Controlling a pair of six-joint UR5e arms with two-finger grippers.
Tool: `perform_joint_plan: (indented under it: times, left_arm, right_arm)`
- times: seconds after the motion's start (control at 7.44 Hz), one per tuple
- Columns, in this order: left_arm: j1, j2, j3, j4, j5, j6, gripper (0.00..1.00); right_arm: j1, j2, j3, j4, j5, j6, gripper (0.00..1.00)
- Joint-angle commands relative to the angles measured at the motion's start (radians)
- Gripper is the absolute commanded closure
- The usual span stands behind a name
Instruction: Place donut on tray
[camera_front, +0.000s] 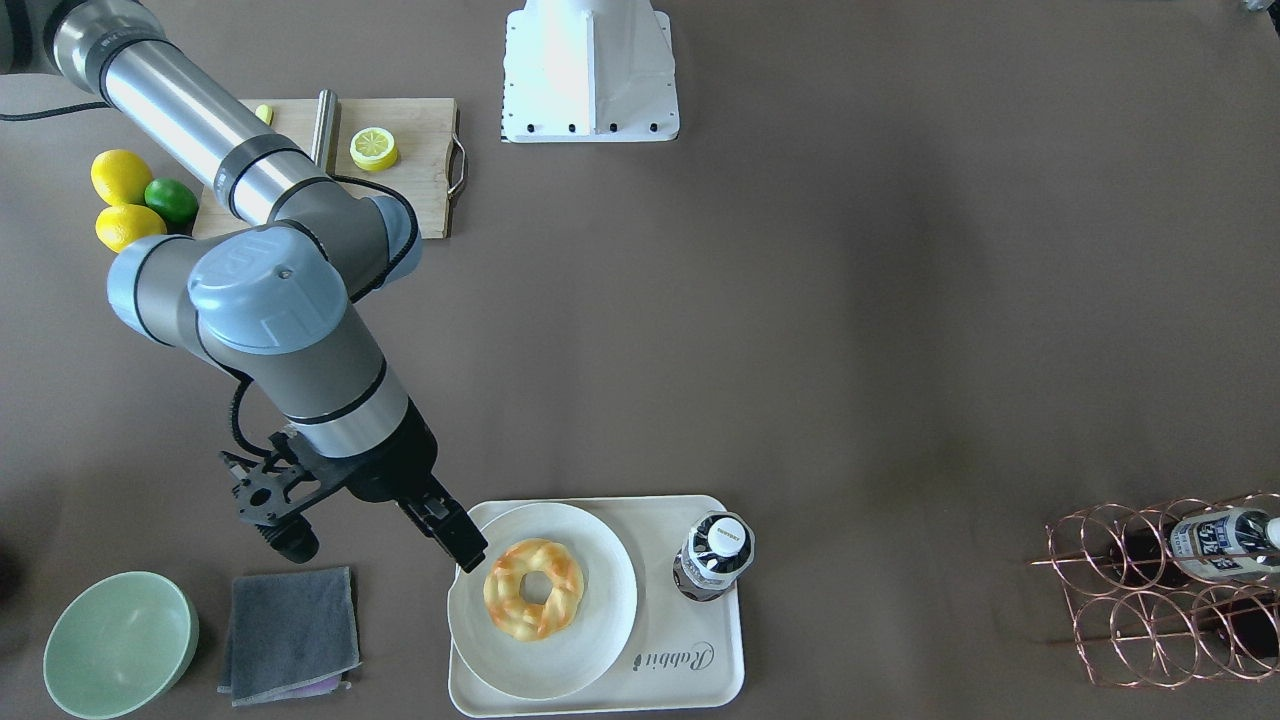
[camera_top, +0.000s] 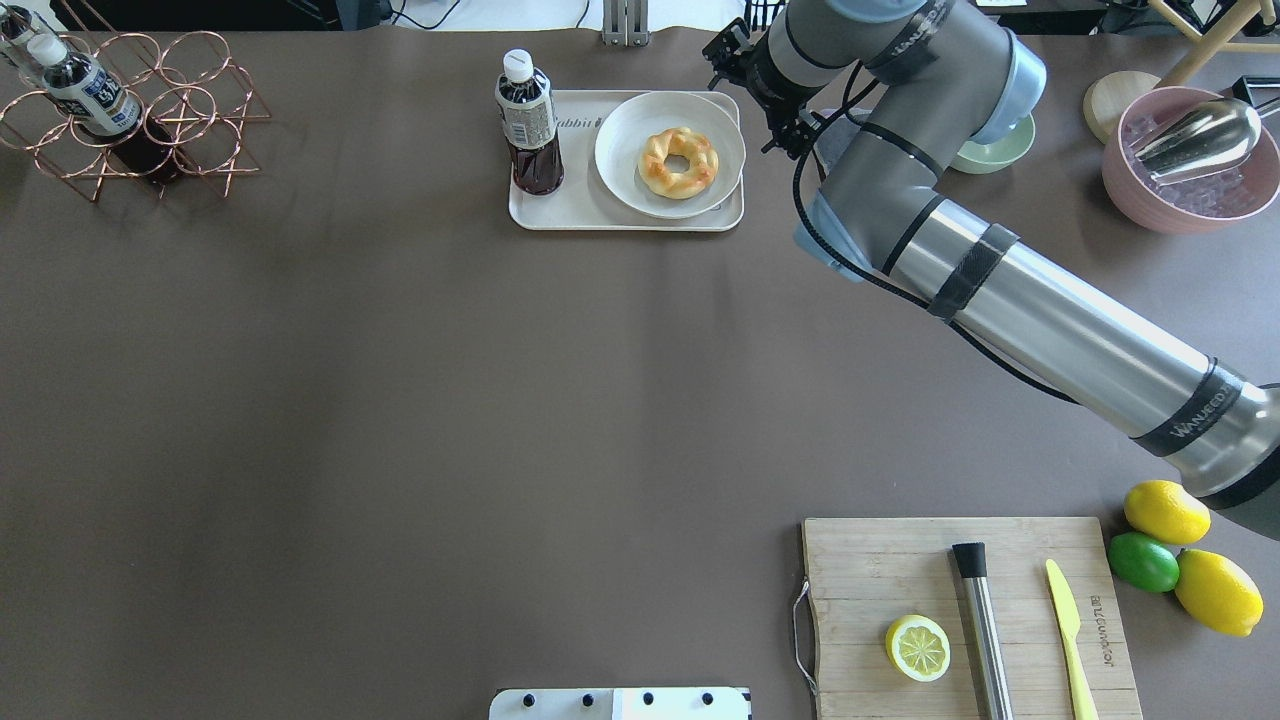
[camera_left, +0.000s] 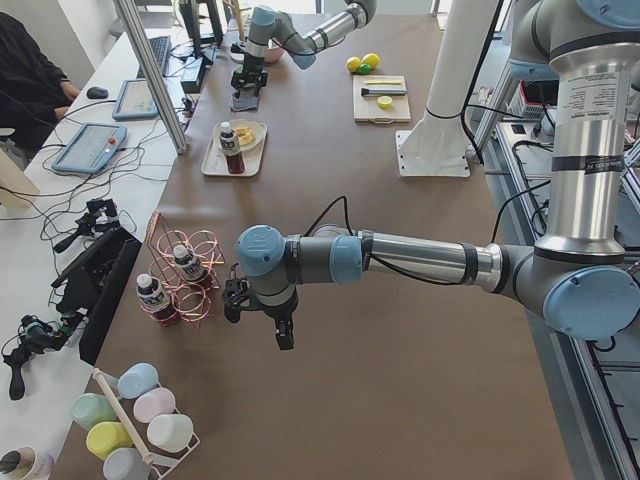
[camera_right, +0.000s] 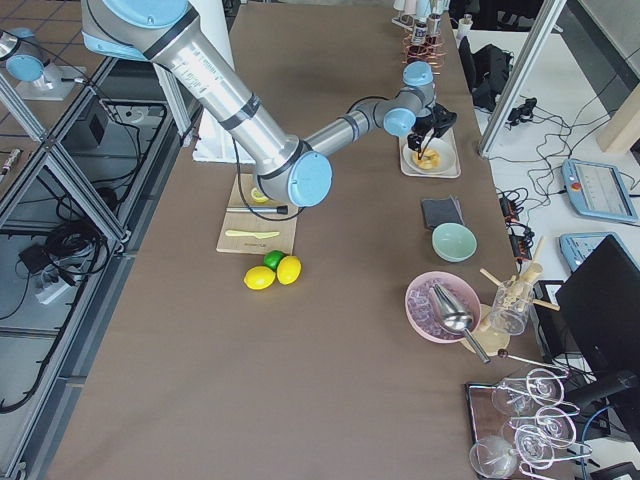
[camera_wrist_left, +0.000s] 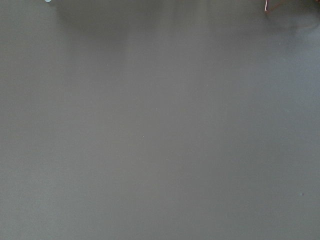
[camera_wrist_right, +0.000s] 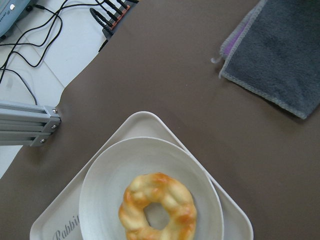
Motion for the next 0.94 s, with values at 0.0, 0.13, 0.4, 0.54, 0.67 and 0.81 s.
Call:
perform_joint_plan:
  times: [0.0,0.13,0.4,0.54,0.67,0.81]
  left_arm:
    - [-0.001,-0.001,-0.001,0.000,0.000,0.000,0.02]
    - [-0.001,0.001,-0.001,0.000,0.000,0.000,0.02]
    - [-0.001,0.002,-0.001,0.000,0.000,0.002,0.02]
    - [-0.001,0.004,-0.001,0.000,0.000,0.002,0.02]
    - [-0.001,0.005,-0.001,0.000,0.000,0.002,0.02]
    - [-0.001,0.007,-0.003,0.000,0.000,0.002,0.02]
  right_arm:
    - [0.097,-0.232,0.338,-0.135,0.139,-0.159,0.00]
    - [0.114,-0.316,0.483,-0.250,0.140,-0.229,0.00]
    - [0.148,-0.418,0.668,-0.479,0.125,-0.398,0.00]
    - [0.171,-0.452,0.707,-0.560,0.116,-0.509,0.00]
    - [0.194,-0.502,0.738,-0.634,0.081,-0.672,0.00]
    - [0.221,-0.551,0.755,-0.685,0.047,-0.846,0.00]
